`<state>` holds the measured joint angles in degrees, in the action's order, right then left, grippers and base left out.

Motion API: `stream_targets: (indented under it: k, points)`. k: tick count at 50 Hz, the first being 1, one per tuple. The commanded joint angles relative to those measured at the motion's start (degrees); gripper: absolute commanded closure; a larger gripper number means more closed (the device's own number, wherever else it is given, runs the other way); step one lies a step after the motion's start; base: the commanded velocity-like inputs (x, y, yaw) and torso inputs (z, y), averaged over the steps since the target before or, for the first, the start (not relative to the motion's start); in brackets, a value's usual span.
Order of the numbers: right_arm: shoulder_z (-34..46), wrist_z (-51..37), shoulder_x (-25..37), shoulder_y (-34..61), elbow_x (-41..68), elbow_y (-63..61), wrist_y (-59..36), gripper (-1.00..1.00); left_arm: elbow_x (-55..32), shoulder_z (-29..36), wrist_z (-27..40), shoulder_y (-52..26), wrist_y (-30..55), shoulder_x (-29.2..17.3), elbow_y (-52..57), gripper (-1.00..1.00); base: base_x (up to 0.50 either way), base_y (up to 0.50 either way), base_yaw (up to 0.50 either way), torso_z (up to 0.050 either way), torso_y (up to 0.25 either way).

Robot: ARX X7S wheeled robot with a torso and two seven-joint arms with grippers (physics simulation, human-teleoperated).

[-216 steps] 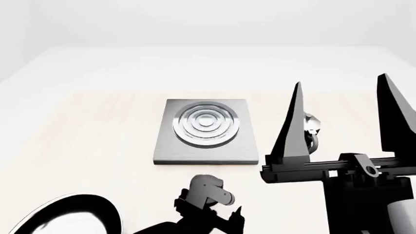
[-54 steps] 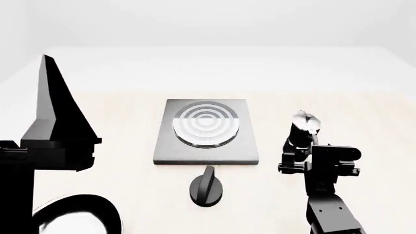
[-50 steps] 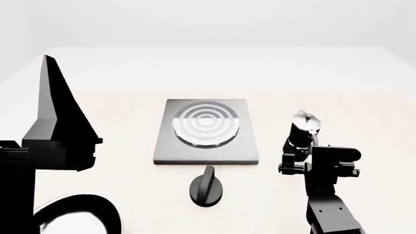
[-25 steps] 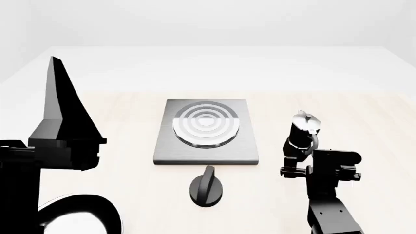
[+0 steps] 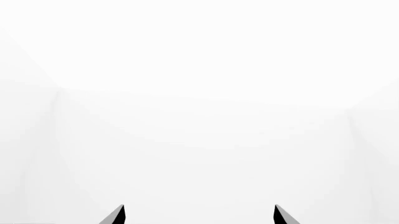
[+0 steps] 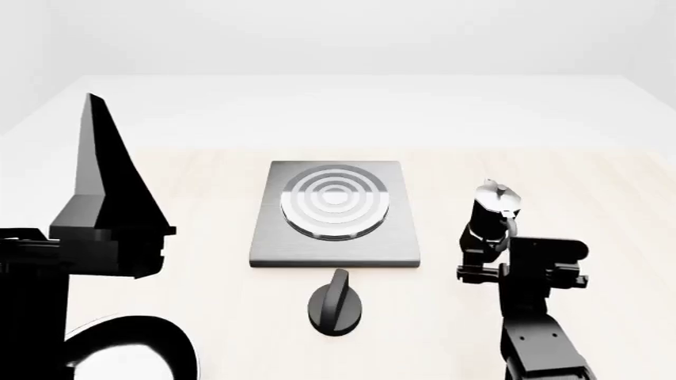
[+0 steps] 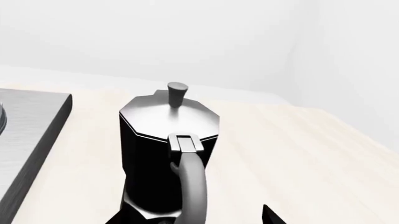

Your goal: Turn on the stove and put the moka pot on it.

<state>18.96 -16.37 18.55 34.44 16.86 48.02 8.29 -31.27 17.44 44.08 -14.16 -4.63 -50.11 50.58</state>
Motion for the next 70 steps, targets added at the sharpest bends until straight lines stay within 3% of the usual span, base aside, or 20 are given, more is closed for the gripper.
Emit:
stream_targets:
  k: [1,6,7,13,16,18,22,24,27,32,33,37,40,43,48,59,70]
  points:
    - [0.4,0.4,-0.7,1.3,-0.6,3.2,1.4,-1.00,0.0,0.2,-0.3,0.0,-0.3,0.3,-0.3,-1.00,0.00,0.00,0.00,0.000,0.000]
    - [0.5,1.6,-1.1,1.1,-0.5,4.4,3.3,-1.00,-0.1,0.1,-0.5,0.4,-0.8,0.3,-0.7,-1.00,0.00,0.00,0.00,0.000,0.000]
    - [0.6,1.2,-1.0,0.8,-0.6,3.9,3.0,1.00,-0.1,0.1,-0.5,0.4,-0.8,0.3,-0.7,-1.00,0.00,0.00,0.00,0.000,0.000]
    - [0.6,0.2,-0.3,-0.9,-0.7,-0.1,2.8,1.00,-0.5,0.3,-0.4,0.1,-0.5,0.4,-0.7,-1.00,0.00,0.00,0.00,0.000,0.000]
    - [0.8,0.4,-1.5,0.1,-1.9,5.8,7.8,1.00,-0.5,0.2,-0.4,0.0,-0.6,0.3,-0.6,-1.00,0.00,0.00,0.00,0.000,0.000]
    - [1.1,-1.3,0.7,-1.8,-1.3,-4.6,0.7,1.00,-0.7,0.2,-0.4,-0.1,-0.4,0.3,-0.5,-1.00,0.00,0.00,0.00,0.000,0.000]
    - [1.2,-1.7,0.8,-1.9,-1.4,-6.2,-0.2,1.00,-0.7,0.3,-0.4,-0.1,-0.4,0.4,-0.5,-1.00,0.00,0.00,0.00,0.000,0.000]
    - [1.8,-1.1,-0.5,-0.8,-2.5,-1.3,3.5,1.00,-0.4,0.4,-0.5,0.2,-0.6,0.4,-0.7,-1.00,0.00,0.00,0.00,0.000,0.000]
    - [2.3,-2.0,1.1,-0.8,-2.3,-9.0,-2.9,1.00,-0.6,0.3,-0.6,0.2,-0.8,0.4,-0.8,-1.00,0.00,0.00,0.00,0.000,0.000]
    - [2.2,-1.8,1.5,2.2,-2.0,-12.0,-5.0,1.00,-1.1,-0.2,-0.3,0.2,-0.8,0.0,-0.6,-1.00,0.00,0.00,0.00,0.000,0.000]
    - [2.2,-1.3,0.6,2.7,-2.4,-8.5,-1.7,1.00,-1.1,-0.2,-0.3,0.2,-0.8,0.0,-0.6,-1.00,0.00,0.00,0.00,0.000,0.010]
    - [2.2,-1.4,0.9,5.8,-1.8,-12.0,-6.4,1.00,-0.9,-0.1,-0.2,0.2,-0.7,0.2,-0.4,-1.00,0.00,0.00,0.00,0.000,0.000]
    - [2.9,-0.8,-0.6,8.5,-3.2,-6.2,-3.0,1.00,-0.8,-0.2,-0.3,0.6,-1.1,0.2,-0.5,-1.00,0.00,0.00,0.00,0.000,0.000]
    - [2.6,-0.8,0.0,11.8,-2.5,-10.0,-7.1,1.00,-1.0,-0.4,-0.1,0.6,-1.0,-0.1,-0.3,-1.00,0.00,0.00,0.00,0.000,0.003]
    - [2.5,0.4,-1.5,16.1,-2.1,-6.2,-7.1,1.00,-0.8,-0.6,0.0,0.9,-1.3,-0.2,-0.4,-1.00,0.00,0.00,0.00,0.000,0.000]
    - [3.0,6.5,-8.8,30.9,-3.9,26.0,8.2,1.00,-1.1,-0.8,0.2,1.1,-1.2,-0.4,-0.3,-1.00,0.00,0.00,0.00,0.000,0.001]
    - [0.4,6.5,-9.8,33.6,-7.7,26.9,4.7,1.00,-1.0,-1.2,0.1,1.7,-1.9,-0.6,-0.7,-1.00,0.00,0.00,0.00,0.000,0.002]
